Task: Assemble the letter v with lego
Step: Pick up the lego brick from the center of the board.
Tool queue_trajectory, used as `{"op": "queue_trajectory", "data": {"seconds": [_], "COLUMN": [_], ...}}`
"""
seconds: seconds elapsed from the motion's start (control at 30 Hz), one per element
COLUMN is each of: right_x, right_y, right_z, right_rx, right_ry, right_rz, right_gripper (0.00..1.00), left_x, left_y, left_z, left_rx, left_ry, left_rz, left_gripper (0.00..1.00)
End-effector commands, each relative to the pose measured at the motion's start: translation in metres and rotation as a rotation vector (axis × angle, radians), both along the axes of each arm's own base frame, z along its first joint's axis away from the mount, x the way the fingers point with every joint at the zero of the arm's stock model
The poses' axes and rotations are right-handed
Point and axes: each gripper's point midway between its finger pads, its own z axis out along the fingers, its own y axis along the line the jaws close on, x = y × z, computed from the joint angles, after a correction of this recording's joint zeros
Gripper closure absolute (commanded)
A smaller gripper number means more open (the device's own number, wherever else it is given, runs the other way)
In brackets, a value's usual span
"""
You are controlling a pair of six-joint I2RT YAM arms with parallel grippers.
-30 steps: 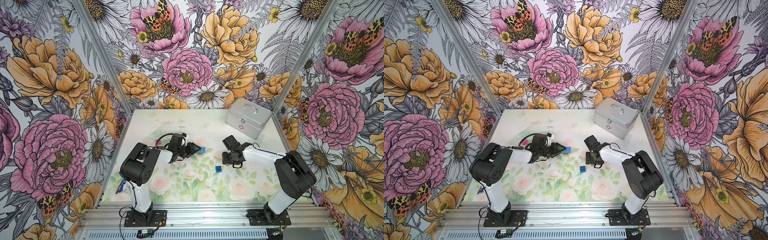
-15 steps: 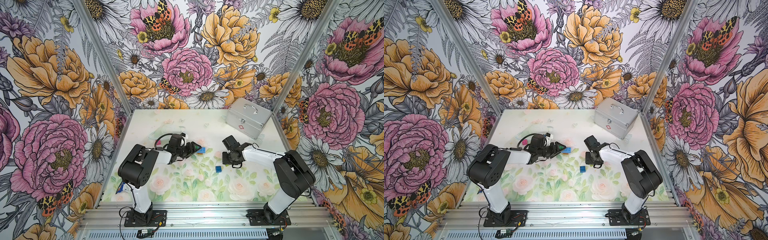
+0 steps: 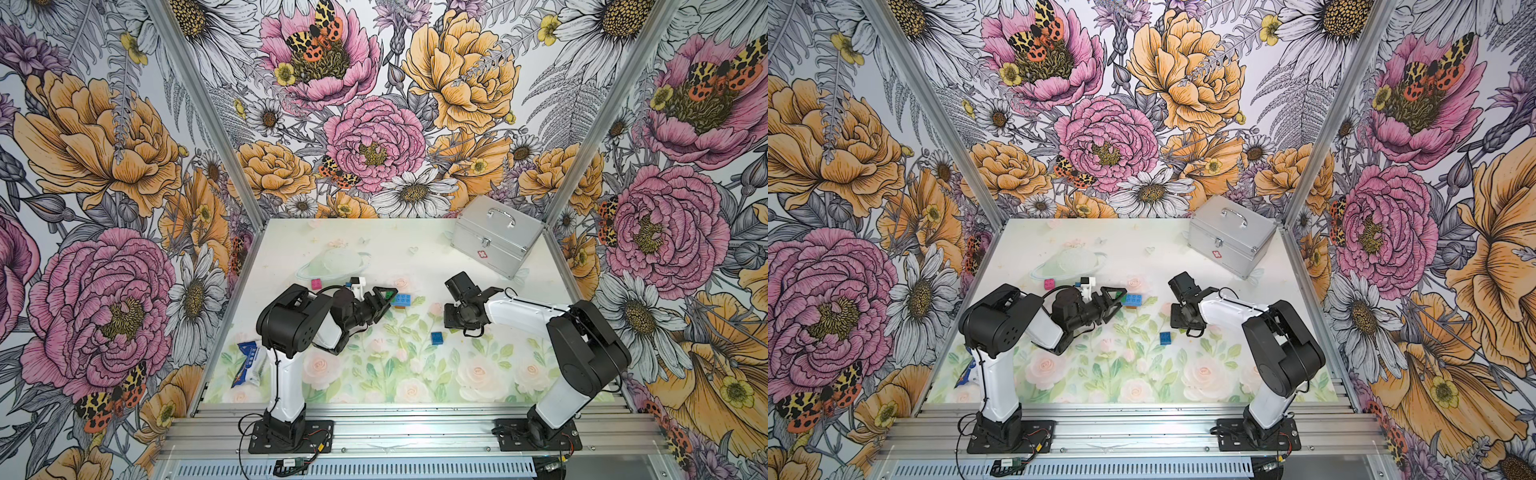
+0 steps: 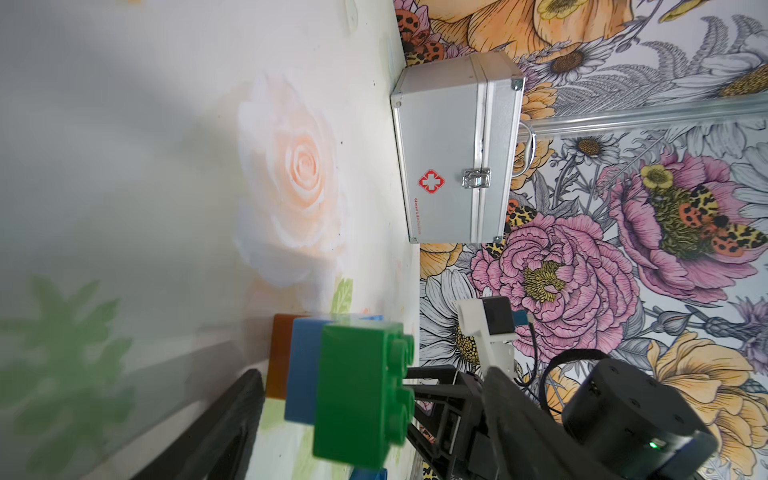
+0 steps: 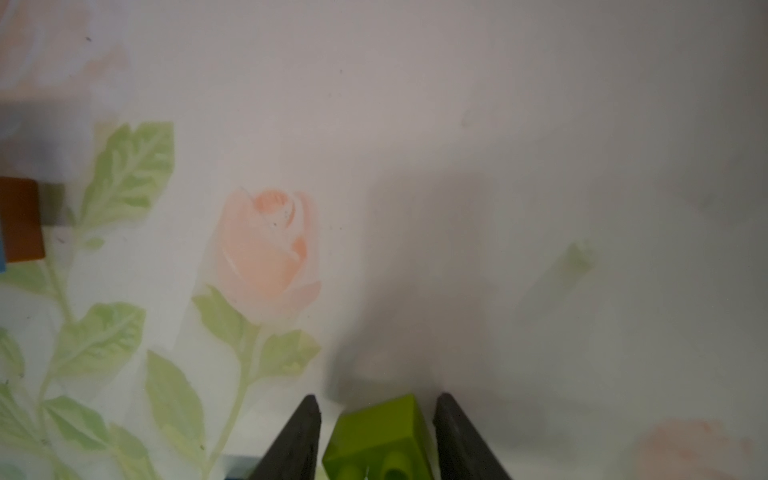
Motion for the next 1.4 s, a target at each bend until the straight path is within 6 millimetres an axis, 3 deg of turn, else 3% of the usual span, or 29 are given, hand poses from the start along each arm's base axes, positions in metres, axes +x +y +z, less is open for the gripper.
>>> {"op": "queue_trajectory", "data": {"seconds": [0.0, 0.27, 0.47, 0.9, 1.13, 1.37], "right_x": [0.0, 0.002, 0.002, -0.003, -0.009, -0.019], "right_y": [0.0, 0.008, 0.013, 0.019, 0.014, 0.001], "right_z": [0.005, 0.001, -0.002, -0.01, -0.01, -0.022], "right_rx": [0.013, 0.055, 0.061, 0.049, 0.039, -0.036], "right_ry": [-0.02, -0.018, -0.012, 0.004, 0.006, 0.043], "right_rz": [-0.017, -0.013, -0.005, 0.007, 0.016, 0.006], "right_gripper": [0.52, 0.52, 0.53, 0.53, 0.48, 0.51], "left_x": [0.005, 0.004, 0.003, 0.003, 0.003, 0.003], "left_y": [0.008, 0.003, 0.0, -0.007, -0.007, -0.005], "left_z": [0.0, -0.012, -0.017, -0.018, -0.018, -0.014], "left_rx": [-0.053, -0.06, -0.06, -0.063, -0.053, -0.034], "left_ry": [-0.01, 0.025, 0.038, 0.038, 0.03, 0.007], "left_rz": [0.09, 0.097, 0.09, 0.077, 0.077, 0.083], "left_gripper": [0.17, 0.35, 0.36, 0.55, 0.6, 0.63]}}
